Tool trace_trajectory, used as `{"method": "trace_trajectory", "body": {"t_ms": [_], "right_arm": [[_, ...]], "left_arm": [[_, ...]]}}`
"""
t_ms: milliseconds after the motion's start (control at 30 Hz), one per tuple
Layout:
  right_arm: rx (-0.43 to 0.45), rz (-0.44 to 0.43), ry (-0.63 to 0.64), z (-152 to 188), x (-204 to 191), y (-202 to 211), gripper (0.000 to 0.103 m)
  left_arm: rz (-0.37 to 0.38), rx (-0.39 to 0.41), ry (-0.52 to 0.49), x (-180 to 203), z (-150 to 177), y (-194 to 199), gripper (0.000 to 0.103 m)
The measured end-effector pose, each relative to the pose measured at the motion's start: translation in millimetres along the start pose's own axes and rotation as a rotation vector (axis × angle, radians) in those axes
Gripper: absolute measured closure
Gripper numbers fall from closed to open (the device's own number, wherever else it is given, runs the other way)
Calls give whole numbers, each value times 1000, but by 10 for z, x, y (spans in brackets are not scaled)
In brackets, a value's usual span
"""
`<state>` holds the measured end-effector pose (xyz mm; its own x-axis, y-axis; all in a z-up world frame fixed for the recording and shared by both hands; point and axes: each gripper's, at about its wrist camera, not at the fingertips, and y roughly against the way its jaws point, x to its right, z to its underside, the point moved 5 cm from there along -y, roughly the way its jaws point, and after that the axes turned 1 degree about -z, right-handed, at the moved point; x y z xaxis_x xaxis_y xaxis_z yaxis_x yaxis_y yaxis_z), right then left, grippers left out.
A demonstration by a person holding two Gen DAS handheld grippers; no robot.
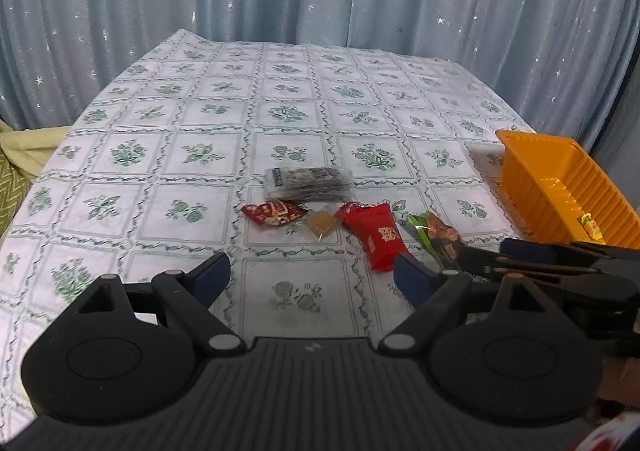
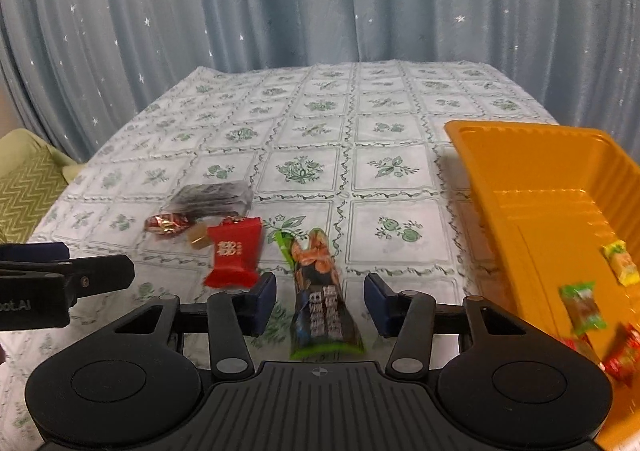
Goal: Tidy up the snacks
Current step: 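Grasp the dark snack bar with the right tool while the left tool grasps the red packet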
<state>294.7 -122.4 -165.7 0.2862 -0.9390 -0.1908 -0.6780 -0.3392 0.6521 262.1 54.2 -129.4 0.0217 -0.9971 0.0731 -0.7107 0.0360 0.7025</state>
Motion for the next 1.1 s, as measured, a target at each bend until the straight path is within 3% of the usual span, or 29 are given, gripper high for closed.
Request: {"method": "trace_trajectory", "body": {"t_ms": [167,433,700,1000,1100], "right_arm": [[-15,-16,32,-31,17,-223,65],[-34,-5,71,-27,-21,-397,72],[41,4,-6,-59,104,-226,73],[132,21,-28,-260,210,20,73],[134,25,-34,-275,241,44,73]], "left_arm": [[7,-2,-1,30,-30,-157,16],[27,-9,5,85,-38,-296,16],[68,-16,15,164,-13,-428,21],[104,5,-18,432,-86,-630,42],[95,2,-58,527,-77,-723,55]]}}
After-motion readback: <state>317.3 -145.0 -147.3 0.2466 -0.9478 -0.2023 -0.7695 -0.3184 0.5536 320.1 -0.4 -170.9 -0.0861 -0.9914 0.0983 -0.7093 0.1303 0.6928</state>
